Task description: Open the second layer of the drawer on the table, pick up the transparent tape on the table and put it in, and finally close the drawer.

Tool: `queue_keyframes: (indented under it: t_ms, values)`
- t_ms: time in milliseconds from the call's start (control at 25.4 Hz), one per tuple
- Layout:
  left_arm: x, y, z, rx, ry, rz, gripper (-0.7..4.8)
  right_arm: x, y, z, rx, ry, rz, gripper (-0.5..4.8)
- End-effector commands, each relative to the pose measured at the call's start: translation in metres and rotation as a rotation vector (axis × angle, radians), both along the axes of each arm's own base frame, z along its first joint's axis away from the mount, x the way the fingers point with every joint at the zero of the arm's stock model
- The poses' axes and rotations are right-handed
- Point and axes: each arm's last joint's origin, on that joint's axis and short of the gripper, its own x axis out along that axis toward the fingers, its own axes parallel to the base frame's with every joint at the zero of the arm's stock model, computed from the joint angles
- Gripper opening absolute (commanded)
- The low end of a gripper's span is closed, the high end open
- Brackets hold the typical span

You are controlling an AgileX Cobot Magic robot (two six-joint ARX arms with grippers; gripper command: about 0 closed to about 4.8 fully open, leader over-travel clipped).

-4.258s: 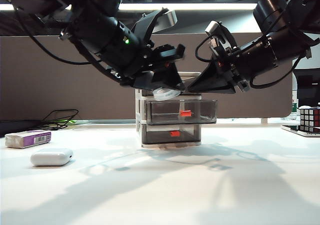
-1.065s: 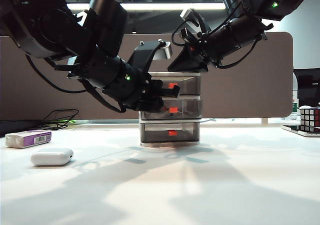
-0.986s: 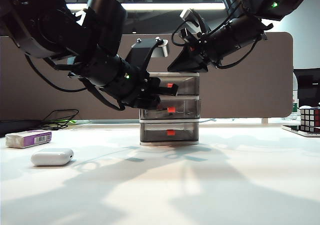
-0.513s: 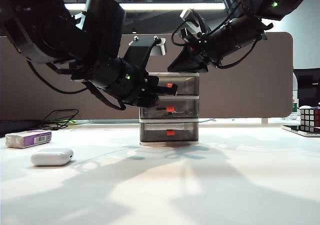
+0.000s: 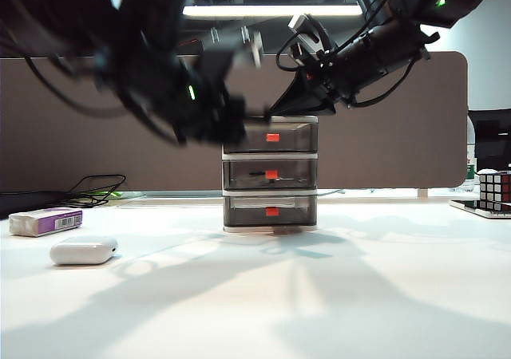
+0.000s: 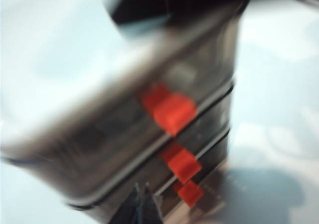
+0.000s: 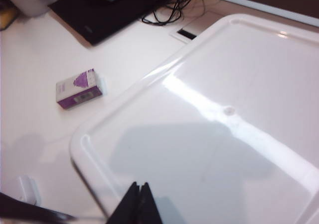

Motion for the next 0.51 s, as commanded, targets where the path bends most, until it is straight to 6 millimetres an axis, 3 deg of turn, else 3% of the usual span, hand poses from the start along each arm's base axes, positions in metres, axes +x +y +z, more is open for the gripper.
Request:
queue_keyframes:
  t_ms: [39,118,276,434,513]
  values:
    - [-0.026,0.017,0.018,-0.038,-0.037,-0.032,-0.06,-0.01,-0.003,0.02,-0.019,-0.061,0.019,-0.05]
    - [-0.063,0.046,0.037,-0.062,-0.072,0.004,-0.06,-0.027,-0.009,0.043,-0.038,-0.086,0.007,-0.05]
    - [-0.104,0.077,0.046,-0.06,-0.083,0.043,-0.06,-0.054,-0.019,0.064,-0.042,-0.14,-0.04,-0.05]
    - [-0.143,0.107,0.052,-0.079,-0.106,0.097,-0.06,-0.09,-0.031,0.07,-0.043,-0.159,-0.083,-0.05]
    - [-0.171,0.129,0.053,-0.136,-0.116,0.132,-0.06,-0.122,-0.042,0.064,-0.044,-0.159,-0.126,-0.05]
